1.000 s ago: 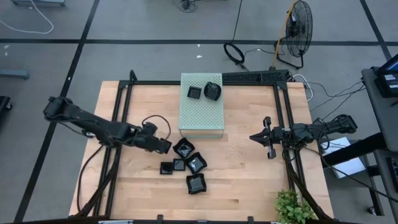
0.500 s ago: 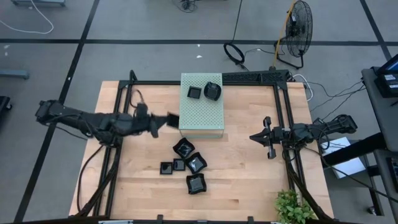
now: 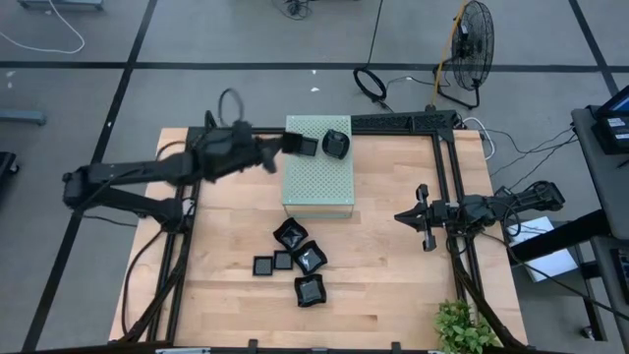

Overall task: Pick & Place Mini shaped plates
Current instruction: Stack the black square plate on top of the other square plate on the shelf

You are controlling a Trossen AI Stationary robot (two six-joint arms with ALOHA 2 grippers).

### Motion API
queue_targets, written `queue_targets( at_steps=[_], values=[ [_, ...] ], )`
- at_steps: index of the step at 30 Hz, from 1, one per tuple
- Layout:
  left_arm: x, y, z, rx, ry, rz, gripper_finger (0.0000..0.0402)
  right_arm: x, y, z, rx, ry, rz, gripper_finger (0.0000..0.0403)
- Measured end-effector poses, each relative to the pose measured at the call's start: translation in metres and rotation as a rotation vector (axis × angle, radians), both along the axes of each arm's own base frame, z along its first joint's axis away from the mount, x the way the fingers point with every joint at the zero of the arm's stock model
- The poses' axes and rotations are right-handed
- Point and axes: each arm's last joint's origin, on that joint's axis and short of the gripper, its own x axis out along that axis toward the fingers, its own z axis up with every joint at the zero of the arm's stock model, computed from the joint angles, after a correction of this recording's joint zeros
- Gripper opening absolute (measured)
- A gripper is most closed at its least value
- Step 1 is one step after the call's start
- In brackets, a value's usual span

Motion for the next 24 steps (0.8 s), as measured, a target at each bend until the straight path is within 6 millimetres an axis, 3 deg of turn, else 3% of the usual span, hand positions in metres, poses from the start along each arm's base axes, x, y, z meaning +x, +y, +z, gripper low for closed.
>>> queue_targets(
  at_steps=[6,9,15,24],
  values=[
    [0.03,0.052,0.02,-0.032,0.138,0.008,0.0003,0.0,0.0,0.0,0.0,0.0,0.0,0.0008],
    [0.043,0.076,0.018,-0.055,0.231,0.022,0.0006,0.0,0.0,0.0,0.0,0.0,0.0,0.0008],
    [0.06,0.102,-0.013,-0.13,0.418,0.04,0.0004,0.0,0.0,0.0,0.0,0.0,0.0,0.0008],
    [0.077,0.113,-0.048,-0.188,0.521,0.012,0.0005,0.0,0.0,0.0,0.0,0.0,0.0,0.0007]
  ],
)
